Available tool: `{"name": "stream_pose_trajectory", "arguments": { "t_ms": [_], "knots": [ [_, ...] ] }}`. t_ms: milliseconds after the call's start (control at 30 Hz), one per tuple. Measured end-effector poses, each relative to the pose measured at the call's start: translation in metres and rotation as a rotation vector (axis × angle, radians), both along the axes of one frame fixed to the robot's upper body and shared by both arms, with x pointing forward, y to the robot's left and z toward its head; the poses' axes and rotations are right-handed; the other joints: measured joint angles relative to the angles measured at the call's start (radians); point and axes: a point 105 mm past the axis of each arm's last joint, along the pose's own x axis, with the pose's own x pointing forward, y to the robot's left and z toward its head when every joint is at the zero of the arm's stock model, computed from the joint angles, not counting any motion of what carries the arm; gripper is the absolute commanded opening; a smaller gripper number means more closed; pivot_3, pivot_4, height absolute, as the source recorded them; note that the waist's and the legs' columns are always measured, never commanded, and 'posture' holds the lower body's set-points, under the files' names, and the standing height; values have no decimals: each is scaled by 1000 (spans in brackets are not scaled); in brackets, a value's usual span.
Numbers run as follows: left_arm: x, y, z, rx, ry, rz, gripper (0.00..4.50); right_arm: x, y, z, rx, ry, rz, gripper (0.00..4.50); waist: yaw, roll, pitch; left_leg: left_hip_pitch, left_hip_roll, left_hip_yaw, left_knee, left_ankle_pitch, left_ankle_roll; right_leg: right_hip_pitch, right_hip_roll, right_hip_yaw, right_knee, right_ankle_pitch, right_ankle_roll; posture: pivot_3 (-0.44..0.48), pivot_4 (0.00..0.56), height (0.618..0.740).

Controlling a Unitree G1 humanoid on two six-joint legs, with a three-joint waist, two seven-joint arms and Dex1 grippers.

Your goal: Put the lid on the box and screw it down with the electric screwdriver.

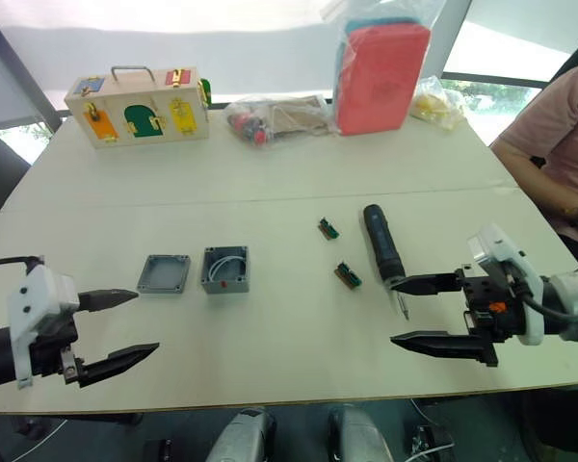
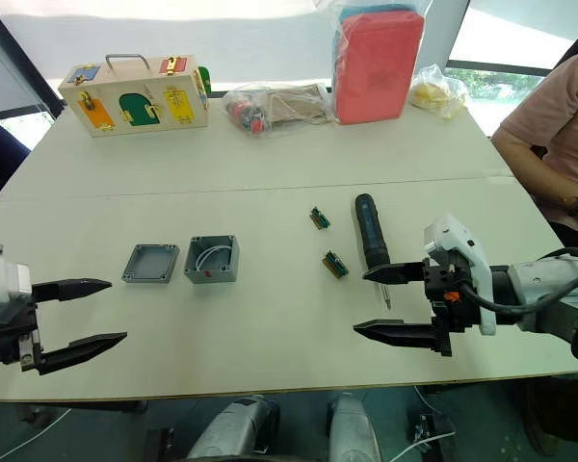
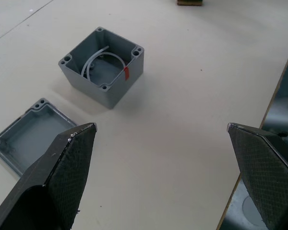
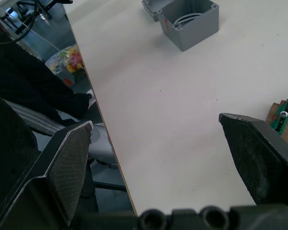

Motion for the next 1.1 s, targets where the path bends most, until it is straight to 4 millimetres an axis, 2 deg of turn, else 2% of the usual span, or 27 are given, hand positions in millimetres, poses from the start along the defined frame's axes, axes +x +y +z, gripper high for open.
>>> {"name": "stream_pose_trajectory", "arguments": {
  "t_ms": [333, 933, 1100],
  "knots": [
    [3, -5, 9, -34, -22, 7, 4476, 3, 0, 0, 6, -11, 1, 4500, 0, 0, 0, 0, 0, 0, 0, 0, 0, 0, 0, 0, 0, 0, 0, 0, 150, 740],
    [5, -6, 11, -30, -22, 18, 4476, 5, 0, -1, 3, -20, 15, 4500, 0, 0, 0, 0, 0, 0, 0, 0, 0, 0, 0, 0, 0, 0, 0, 0, 150, 740],
    [19, -6, 24, 25, -83, -16, 4476, 10, 2, 4, -6, -63, 23, 4500, 0, 0, 0, 0, 0, 0, 0, 0, 0, 0, 0, 0, 0, 0, 0, 0, 150, 740]
  ]
}}
